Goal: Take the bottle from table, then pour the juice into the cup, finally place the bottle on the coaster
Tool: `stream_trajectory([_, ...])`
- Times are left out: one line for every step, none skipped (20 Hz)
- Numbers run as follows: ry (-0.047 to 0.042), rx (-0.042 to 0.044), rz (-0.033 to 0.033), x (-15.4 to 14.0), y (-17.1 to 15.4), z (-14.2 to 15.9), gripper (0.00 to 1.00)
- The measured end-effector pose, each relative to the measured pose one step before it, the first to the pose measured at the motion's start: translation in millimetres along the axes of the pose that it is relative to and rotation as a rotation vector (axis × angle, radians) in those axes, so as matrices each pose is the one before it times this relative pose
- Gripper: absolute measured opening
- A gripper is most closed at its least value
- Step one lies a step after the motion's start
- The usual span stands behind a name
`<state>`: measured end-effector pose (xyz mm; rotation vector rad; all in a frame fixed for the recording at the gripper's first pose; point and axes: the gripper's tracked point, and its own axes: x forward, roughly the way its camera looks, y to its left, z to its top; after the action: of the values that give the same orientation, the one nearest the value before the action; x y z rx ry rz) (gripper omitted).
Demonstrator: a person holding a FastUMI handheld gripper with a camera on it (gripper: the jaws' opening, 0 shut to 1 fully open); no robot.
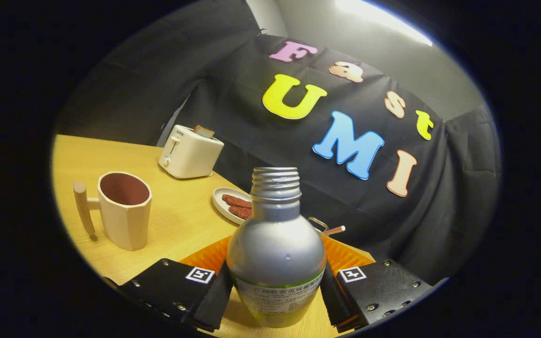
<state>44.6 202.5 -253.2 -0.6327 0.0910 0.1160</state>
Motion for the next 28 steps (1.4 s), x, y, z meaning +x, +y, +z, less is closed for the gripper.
stream_trajectory([0.00349,-0.03722,0.00542,3.38,4.34,2.26,0.82])
stream_trajectory([0.00333,-0.02978,0.00417,2.46,3.83,2.52,0.82])
stream_trajectory([0.00029,-0.02388,0.00196,2.41,3.78,1.68,0.82])
stream_trajectory([-0.00209,-0.01846,0.00503,1.42,4.42,3.47,0.82])
stream_trajectory([-0.00351,-0.01864,0.00649,2.53,5.25,3.21,0.82])
stream_trajectory([-0.00306,-0.02557,0.00269,0.61,4.03,4.2,0.81])
stream_trajectory([-0.00606,-0.02948,0.00113,0.63,4.08,3.8,0.81])
stream_trajectory([-0.00891,-0.03457,0.00167,0.13,3.48,3.99,0.81])
stream_trajectory([-0.00685,-0.03729,-0.00203,1.34,2.01,2.91,0.81])
stream_trajectory([-0.00641,-0.03795,0.00366,0.82,3.06,0.74,0.81])
stream_trajectory([-0.0057,-0.02907,0.00101,0.7,1.94,3.28,0.81])
stream_trajectory([-0.00155,-0.02156,0.003,-0.15,2.7,1.42,0.81])
stream_trajectory([0.00071,-0.01699,0.00231,0.42,2.96,0.39,0.81])
stream_trajectory([0.00087,-0.01438,0.0005,0.29,0.89,1.31,0.81])
stream_trajectory([0.00148,-0.01691,-0.00106,0.92,0.21,-0.55,0.81])
stream_trajectory([0.0008,-0.02238,-0.00751,0.91,-0.13,1.24,0.81])
stream_trajectory([-0.0001,-0.02608,-0.00693,0.57,1.18,0.31,0.81])
stream_trajectory([-0.00069,-0.02642,-0.0051,-0.41,1.74,0.35,0.81])
stream_trajectory([0.00064,-0.02539,-0.00487,0.41,-0.15,-0.95,0.81])
stream_trajectory([0.00462,-0.02472,-0.00771,-0.31,0.53,-0.71,0.81])
stream_trajectory([0.00117,-0.02017,-0.00231,1.14,-0.93,-0.25,0.81])
stream_trajectory([0.0005,-0.02036,-0.00002,0.63,1.54,1.08,0.81])
stream_trajectory([0.00117,-0.02262,-0.00183,2.27,0.05,0.11,0.81])
stream_trajectory([-0.00002,-0.02462,-0.00408,0.7,0.06,0.83,0.81])
stream_trajectory([0.00024,-0.02217,-0.00286,3.21,0.46,-0.56,0.81])
stream_trajectory([0.00358,-0.01679,-0.00651,1.33,-0.1,-1.18,0.81])
stream_trajectory([0.00321,-0.01155,0.00033,-1.18,1.77,-1.17,0.8])
stream_trajectory([0.00204,-0.00904,0.00296,-0.76,1.92,-0.13,0.81])
